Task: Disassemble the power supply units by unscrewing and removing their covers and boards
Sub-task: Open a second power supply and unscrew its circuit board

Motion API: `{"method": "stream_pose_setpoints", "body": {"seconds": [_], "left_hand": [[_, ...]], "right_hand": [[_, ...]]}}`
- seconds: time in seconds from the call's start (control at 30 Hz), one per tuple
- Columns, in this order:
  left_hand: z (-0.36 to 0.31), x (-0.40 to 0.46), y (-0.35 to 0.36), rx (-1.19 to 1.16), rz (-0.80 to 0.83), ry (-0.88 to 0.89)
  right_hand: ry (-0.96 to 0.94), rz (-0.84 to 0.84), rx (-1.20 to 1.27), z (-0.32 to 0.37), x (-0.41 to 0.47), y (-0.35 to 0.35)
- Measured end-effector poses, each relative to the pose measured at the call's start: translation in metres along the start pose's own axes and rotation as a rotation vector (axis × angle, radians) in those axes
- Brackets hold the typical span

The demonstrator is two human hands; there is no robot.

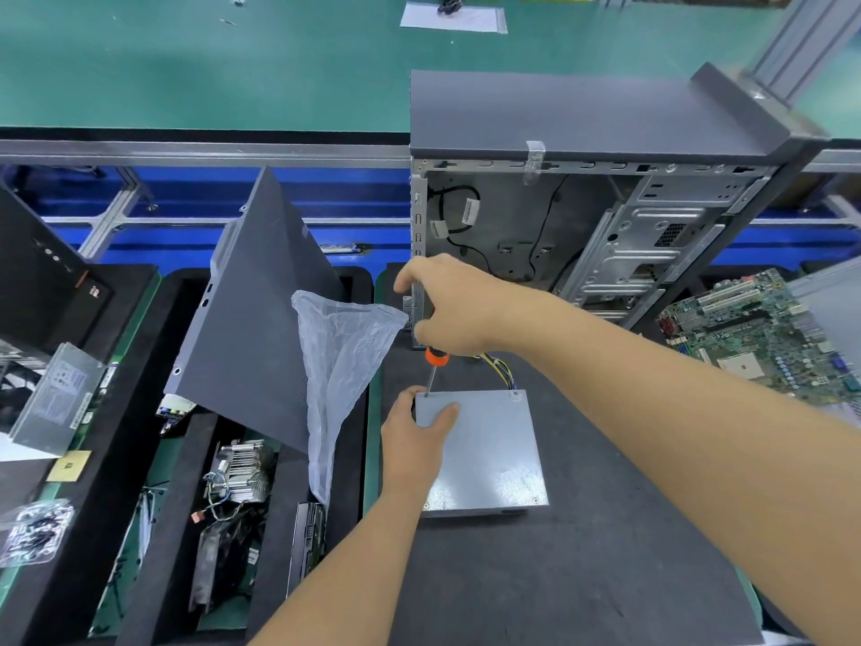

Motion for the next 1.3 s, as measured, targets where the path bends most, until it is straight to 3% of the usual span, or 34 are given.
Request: {"method": "stream_pose_setpoints", "body": {"seconds": [0.13,0.27,0.47,0.63,0.77,0.87,0.97,1.1,1.3], "left_hand": [[-0.001,-0.001,0.000,0.003,0.002,0.003],[-0.002,-0.001,-0.001,-0.013,0.004,-0.010],[0.001,0.000,0.000,-0.011,0.006,-0.011],[0.002,0.001,0.000,-0.013,0.000,-0.003],[0.002,0.001,0.000,0.005,0.001,-0.011],[0.001,0.001,0.000,-0.006,-0.003,-0.008],[0.003,0.001,0.000,-0.026,-0.001,-0.019],[0.003,0.001,0.001,-0.034,0.005,-0.025],[0.004,0.002,0.000,-0.026,0.011,-0.011]], "right_hand": [[0.086,-0.203,-0.352,0.004,-0.006,0.005],[0.003,-0.209,-0.619,0.013,-0.005,0.005],[-0.120,-0.206,-0.468,0.010,-0.002,0.002],[-0.119,-0.152,-0.221,0.003,-0.002,0.001],[-0.084,-0.163,-0.190,0.000,-0.003,0.000],[-0.051,-0.229,-0.479,0.003,-0.007,-0.001],[-0.187,-0.212,-0.776,0.011,-0.004,-0.002],[-0.177,-0.199,-0.604,0.008,-0.001,-0.005],[-0.157,-0.009,-0.287,0.003,-0.003,-0.003]]}}
Point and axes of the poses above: each hand's wrist, its own x-axis towards the middle knuckle, its own y-axis out of the palm, z = x × y, the point moved 2 cm from there along x, towards the middle knuckle, and after that the axes turned 14 degrees about -z, right-handed, at the moved point
